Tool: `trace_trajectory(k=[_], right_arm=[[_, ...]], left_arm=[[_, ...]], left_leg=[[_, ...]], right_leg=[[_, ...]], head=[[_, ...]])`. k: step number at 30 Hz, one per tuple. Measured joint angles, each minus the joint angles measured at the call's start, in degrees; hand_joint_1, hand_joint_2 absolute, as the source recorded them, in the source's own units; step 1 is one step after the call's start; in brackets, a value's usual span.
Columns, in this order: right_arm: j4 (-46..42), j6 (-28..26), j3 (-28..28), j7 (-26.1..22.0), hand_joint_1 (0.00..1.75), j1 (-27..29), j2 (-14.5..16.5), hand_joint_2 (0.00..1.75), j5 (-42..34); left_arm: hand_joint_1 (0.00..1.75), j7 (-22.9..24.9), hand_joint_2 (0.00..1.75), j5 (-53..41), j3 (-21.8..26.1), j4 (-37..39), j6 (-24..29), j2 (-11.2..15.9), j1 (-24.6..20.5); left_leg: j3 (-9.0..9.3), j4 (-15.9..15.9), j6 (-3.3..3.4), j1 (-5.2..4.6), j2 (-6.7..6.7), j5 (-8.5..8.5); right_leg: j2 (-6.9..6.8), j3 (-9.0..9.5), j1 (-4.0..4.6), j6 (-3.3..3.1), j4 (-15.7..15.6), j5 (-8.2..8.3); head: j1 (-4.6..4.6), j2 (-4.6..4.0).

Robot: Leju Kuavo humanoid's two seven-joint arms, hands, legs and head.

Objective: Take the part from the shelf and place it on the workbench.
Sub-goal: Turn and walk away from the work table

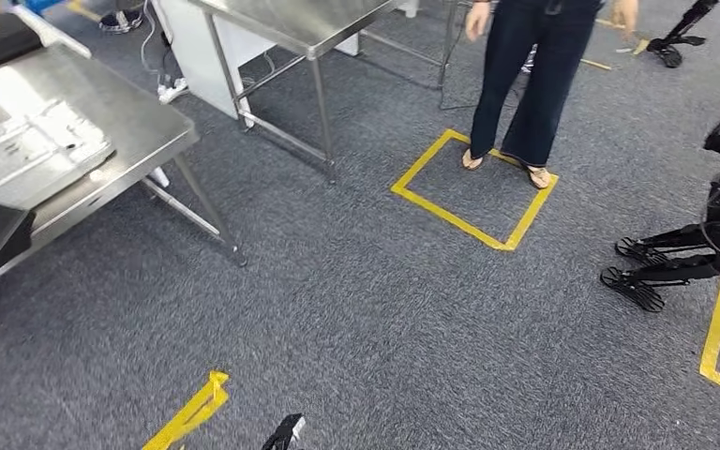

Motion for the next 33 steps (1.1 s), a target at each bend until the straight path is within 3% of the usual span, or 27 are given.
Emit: trace_trajectory(k=[2,3,4,5,6,8,10,12,14,16,18,19,20,22,23,25,26,28,30,32,33], right_arm=[[0.0,-0.05,0.0,0.01,0.0,-0.03,0.02,0.0,0.03],[0.0,-0.08,0.01,0.02,0.0,-0.03,0.03,0.0,0.03],[0.0,-0.1,0.01,0.09,0.0,0.01,0.04,0.0,0.04],[0.0,-0.14,0.01,0.19,0.0,0.05,0.04,0.0,0.04],[0.0,-0.15,0.01,0.3,0.0,0.06,0.05,0.0,0.05],[0.01,-0.19,0.01,0.63,0.0,0.02,0.17,0.0,0.1],[0.02,-0.23,0.01,0.91,0.0,-0.07,0.39,0.0,0.16],[0.02,-0.27,0.02,1.03,0.0,0.01,0.6,0.0,0.19],[0.03,-0.28,0.09,1.05,0.0,0.17,0.74,0.0,0.2],[0.03,-0.31,0.15,1.05,0.0,0.03,0.79,0.0,0.2],[0.03,-0.33,0.17,1.05,0.0,-0.1,0.87,0.0,0.2],[0.03,-0.33,0.19,1.05,0.0,-0.03,0.92,0.0,0.2],[0.04,-0.33,0.21,1.05,0.0,0.09,0.96,0.0,0.2],[0.04,-0.33,0.23,1.05,0.0,0.23,0.92,0.0,0.2],[0.04,-0.33,0.24,1.05,0.0,0.16,0.92,0.0,0.2],[0.04,-0.34,0.25,1.05,0.0,0.01,0.9,0.0,0.21],[0.05,-0.35,0.26,1.05,0.0,-0.01,0.96,0.0,0.21],[0.06,-0.36,0.27,1.05,0.0,0.09,1.02,0.0,0.22],[0.07,-0.36,0.27,1.05,0.0,0.13,0.98,0.0,0.22],[0.07,-0.36,0.27,1.05,0.0,0.05,0.96,0.0,0.22],[0.07,-0.36,0.27,1.05,0.0,0.02,0.97,0.0,0.22]], left_arm=[[0.0,0.23,0.0,-0.08,-0.05,-0.01,-0.13,-0.04,0.0],[0.0,0.35,0.0,-0.09,-0.08,-0.02,-0.15,-0.05,-0.07],[0.0,0.42,0.0,-0.1,-0.11,-0.03,-0.14,-0.06,-0.15],[0.0,0.35,0.0,-0.1,-0.11,-0.03,-0.08,-0.05,-0.21],[0.0,0.16,0.0,-0.09,-0.09,-0.01,0.08,-0.02,-0.21],[0.0,-0.44,0.0,-0.09,-0.02,0.05,0.49,0.13,-0.15],[0.0,-0.92,0.0,-0.08,0.02,0.1,0.78,0.27,-0.13],[0.0,-1.18,0.0,-0.08,0.04,0.07,0.87,0.31,-0.22],[0.0,-1.34,0.0,-0.08,0.04,0.02,0.88,0.3,-0.28],[0.0,-1.4,0.0,-0.08,0.04,0.02,0.88,0.28,-0.22],[0.0,-1.38,0.0,-0.08,0.04,0.03,0.88,0.26,-0.18],[0.0,-1.36,0.0,-0.08,0.04,0.03,0.88,0.25,-0.18],[0.0,-1.33,0.0,-0.08,0.04,0.03,0.88,0.23,-0.19],[0.0,-1.32,0.0,-0.08,0.04,0.02,0.88,0.21,-0.21],[0.0,-1.32,0.0,-0.08,0.04,0.02,0.89,0.24,-0.23],[0.0,-1.34,0.0,-0.08,0.04,0.0,0.89,0.28,-0.24],[0.0,-1.36,0.0,-0.08,0.04,-0.01,0.9,0.32,-0.26],[0.0,-1.38,0.0,-0.08,0.05,-0.03,0.9,0.31,-0.33],[0.0,-1.42,0.0,-0.08,0.05,-0.07,0.89,0.31,-0.3],[0.0,-1.28,0.0,-0.08,0.03,-0.14,0.82,0.31,-0.26],[0.0,-1.15,0.0,-0.08,-0.01,-0.21,0.77,0.3,-0.33]], left_leg=[[-3.55,7.97,-0.38,0.38,-2.4,-3.97],[-5.16,11.51,-0.47,0.48,-2.83,-5.22],[-5.93,13.28,-0.49,0.53,-3.0,-5.34],[-5.67,12.82,-0.43,0.58,-3.15,-4.26],[-4.5,10.26,-0.29,0.6,-3.51,-2.23],[-1.31,2.47,0.23,0.66,-6.05,2.23],[0.4,-2.6,0.7,0.63,-8.15,3.85],[0.64,-3.68,1.15,0.36,-7.63,3.71],[0.9,-4.33,1.9,0.29,-6.38,4.27],[0.95,-4.88,2.49,0.37,-4.82,4.75],[0.61,-4.82,2.67,0.26,-3.2,4.81],[0.49,-4.77,2.67,0.22,-2.4,4.79],[0.41,-4.69,2.65,0.21,-1.64,4.75],[0.41,-4.42,2.42,0.24,-0.18,4.51],[0.41,-4.14,2.15,0.05,0.48,4.24],[0.49,-3.66,1.54,-0.37,1.67,3.58],[0.58,-3.56,1.25,-0.56,2.18,3.34],[0.92,-3.49,0.72,-0.46,2.78,2.9],[0.06,-0.88,0.09,-0.13,0.87,0.84],[-3.13,6.34,-0.27,0.18,-1.93,-3.1],[-5.02,10.52,-0.28,0.24,-2.55,-4.81]], right_leg=[[1.09,-0.09,0.03,-0.26,-0.13,0.16],[1.7,-0.13,0.05,-0.3,-0.13,0.19],[2.35,-0.12,0.06,-0.31,-0.11,0.2],[3.07,-0.06,0.07,-0.3,-0.08,0.21],[3.8,0.02,0.07,-0.26,-0.06,0.23],[5.26,-0.04,0.06,0.01,0.08,0.34],[6.49,-0.61,-0.1,0.63,0.29,0.64],[7.58,-1.18,-0.45,1.5,0.23,1.04],[6.24,-1.92,-0.48,1.97,1.27,0.43],[3.22,-4.59,-0.19,2.05,6.72,-2.69],[1.85,-8.37,-0.07,2.23,14.68,-6.34],[1.61,-9.4,-0.08,2.32,17.08,-7.0],[1.37,-9.28,-0.09,2.39,17.26,-6.6],[0.15,-5.64,-0.1,2.43,11.23,-3.51],[-1.34,-3.26,-0.02,2.4,6.95,-2.18],[-2.94,-0.39,0.08,1.78,1.68,-0.9],[-2.94,-0.19,0.16,1.37,1.1,-1.0],[-1.47,-0.35,0.07,0.59,1.15,-0.88],[-0.29,-0.37,-0.07,0.0,0.93,-0.61],[0.81,-0.47,-0.01,-0.39,0.76,-0.35],[1.42,-0.56,0.07,-0.52,0.73,-0.27]], head=[[-0.16,0.0],[-0.17,0.0],[-0.19,0.0],[-0.18,0.0],[-0.19,0.0],[-0.17,0.0],[-0.15,0.0],[-0.18,0.0],[-0.12,0.0],[0.15,0.0],[0.36,0.0],[0.39,0.0],[0.39,0.0],[0.4,0.0],[0.45,0.0],[0.38,0.0],[0.28,0.0],[-0.02,0.0],[-0.24,0.0],[-0.48,0.0],[-0.52,0.0]])
